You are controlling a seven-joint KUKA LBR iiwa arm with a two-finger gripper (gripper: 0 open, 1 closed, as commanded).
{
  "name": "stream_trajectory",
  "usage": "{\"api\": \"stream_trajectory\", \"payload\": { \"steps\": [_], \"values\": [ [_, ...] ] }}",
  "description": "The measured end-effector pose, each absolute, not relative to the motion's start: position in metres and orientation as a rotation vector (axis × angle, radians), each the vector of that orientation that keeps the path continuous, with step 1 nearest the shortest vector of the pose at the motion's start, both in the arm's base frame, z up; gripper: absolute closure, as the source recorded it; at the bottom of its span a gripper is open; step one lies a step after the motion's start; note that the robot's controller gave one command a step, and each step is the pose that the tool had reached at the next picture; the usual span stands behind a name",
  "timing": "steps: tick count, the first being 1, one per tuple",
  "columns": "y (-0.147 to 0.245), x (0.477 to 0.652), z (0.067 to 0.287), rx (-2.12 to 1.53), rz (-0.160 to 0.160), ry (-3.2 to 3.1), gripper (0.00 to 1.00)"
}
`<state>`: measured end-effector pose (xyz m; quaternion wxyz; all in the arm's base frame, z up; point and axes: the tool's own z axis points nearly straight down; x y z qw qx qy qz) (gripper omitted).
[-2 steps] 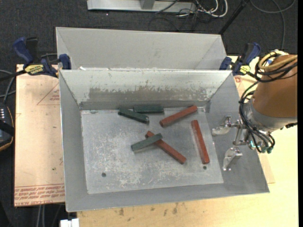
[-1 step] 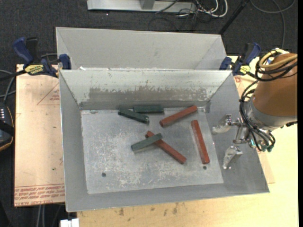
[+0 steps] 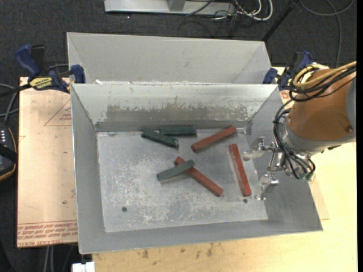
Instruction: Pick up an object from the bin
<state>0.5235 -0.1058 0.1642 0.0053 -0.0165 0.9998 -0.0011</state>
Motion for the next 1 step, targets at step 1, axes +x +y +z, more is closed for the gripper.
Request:
{"api": "stream_trajectory", "payload": {
  "steps": [1],
  "values": [
    [-0.0974,0.5268,0.1260,-0.329,0.003,3.127,0.00]
  ]
}}
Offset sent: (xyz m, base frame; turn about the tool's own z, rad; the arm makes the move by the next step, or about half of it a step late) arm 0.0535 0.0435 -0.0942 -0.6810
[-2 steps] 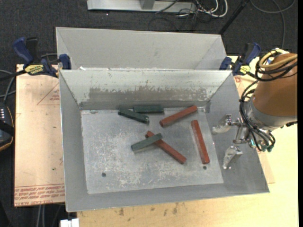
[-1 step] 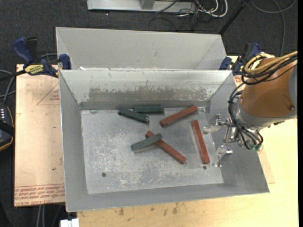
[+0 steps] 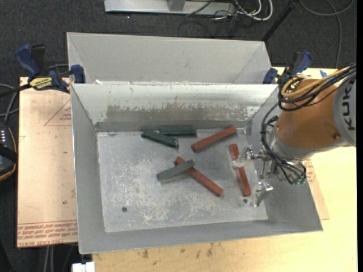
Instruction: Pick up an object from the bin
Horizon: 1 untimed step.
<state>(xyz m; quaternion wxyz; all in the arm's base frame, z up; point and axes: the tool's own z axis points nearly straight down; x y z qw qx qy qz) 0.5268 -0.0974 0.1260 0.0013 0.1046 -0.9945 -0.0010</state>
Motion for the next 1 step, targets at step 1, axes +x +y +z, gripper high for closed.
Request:
{"api": "stream_trajectory", "payload": {
  "steps": [1],
  "values": [
    [-0.0805,0.5528,0.0991,0.830,0.001,-3.035,0.00]
  ]
}}
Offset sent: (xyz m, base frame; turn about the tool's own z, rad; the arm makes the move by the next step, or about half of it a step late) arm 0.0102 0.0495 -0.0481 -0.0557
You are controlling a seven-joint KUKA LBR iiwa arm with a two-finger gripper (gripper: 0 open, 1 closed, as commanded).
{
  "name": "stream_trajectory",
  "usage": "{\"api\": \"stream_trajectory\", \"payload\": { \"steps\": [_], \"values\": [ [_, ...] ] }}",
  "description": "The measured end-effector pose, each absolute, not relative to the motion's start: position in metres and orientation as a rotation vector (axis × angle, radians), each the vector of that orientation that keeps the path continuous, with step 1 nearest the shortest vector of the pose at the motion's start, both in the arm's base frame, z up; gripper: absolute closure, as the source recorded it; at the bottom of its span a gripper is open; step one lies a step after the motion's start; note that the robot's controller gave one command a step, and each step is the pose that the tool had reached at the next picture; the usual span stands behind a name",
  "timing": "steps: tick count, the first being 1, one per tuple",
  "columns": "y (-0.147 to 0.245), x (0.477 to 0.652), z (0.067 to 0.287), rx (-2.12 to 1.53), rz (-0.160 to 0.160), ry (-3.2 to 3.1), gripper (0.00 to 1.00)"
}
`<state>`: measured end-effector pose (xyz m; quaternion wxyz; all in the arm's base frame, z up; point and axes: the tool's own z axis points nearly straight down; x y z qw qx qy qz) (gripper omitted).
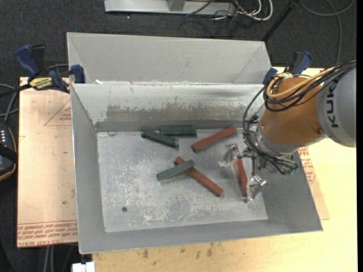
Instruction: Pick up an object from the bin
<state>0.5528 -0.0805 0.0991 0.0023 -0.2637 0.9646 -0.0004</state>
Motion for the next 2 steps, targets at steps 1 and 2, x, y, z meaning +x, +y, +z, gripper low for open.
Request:
{"api": "stream_trajectory", "payload": {
  "steps": [1,2],
  "values": [
    [-0.067,0.551,0.086,-1.068,0.003,2.954,0.00],
    [-0.050,0.550,0.080,-0.641,0.002,3.075,0.00]
  ]
}}
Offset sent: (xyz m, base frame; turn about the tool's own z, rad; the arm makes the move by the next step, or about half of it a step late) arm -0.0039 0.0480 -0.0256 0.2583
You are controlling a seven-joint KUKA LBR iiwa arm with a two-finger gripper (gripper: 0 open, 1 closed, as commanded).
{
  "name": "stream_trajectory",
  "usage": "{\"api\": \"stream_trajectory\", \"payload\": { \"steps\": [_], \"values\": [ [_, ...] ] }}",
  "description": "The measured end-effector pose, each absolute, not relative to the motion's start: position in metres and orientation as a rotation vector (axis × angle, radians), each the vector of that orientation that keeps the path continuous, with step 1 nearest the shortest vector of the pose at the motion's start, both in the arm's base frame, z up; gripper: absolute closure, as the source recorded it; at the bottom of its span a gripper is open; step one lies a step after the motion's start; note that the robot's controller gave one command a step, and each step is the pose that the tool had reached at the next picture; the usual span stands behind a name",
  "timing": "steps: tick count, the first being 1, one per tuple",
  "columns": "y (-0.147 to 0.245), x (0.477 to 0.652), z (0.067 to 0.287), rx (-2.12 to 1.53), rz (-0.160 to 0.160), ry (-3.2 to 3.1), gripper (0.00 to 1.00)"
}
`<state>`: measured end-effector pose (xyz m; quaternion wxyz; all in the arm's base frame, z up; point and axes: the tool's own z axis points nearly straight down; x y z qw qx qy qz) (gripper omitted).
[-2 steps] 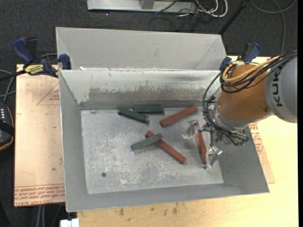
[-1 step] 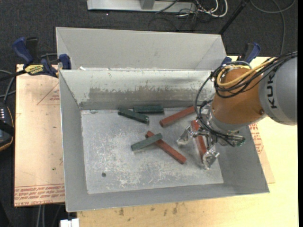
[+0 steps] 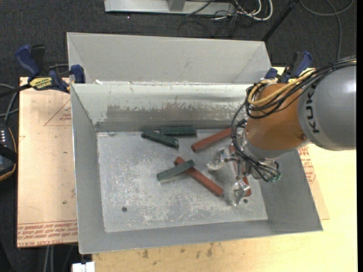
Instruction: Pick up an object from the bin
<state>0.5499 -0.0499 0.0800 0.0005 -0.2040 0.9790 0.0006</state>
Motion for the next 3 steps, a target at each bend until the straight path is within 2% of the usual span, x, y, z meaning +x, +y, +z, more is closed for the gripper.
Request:
{"api": "stream_trajectory", "payload": {
  "steps": [1,2,3],
  "values": [
    [0.000,0.622,0.078,-1.114,-0.008,2.935,1.00],
    [0.000,0.622,0.078,-1.113,-0.008,2.935,1.00],
    [-0.004,0.604,0.223,-1.127,-0.001,2.926,1.00]
  ]
}}
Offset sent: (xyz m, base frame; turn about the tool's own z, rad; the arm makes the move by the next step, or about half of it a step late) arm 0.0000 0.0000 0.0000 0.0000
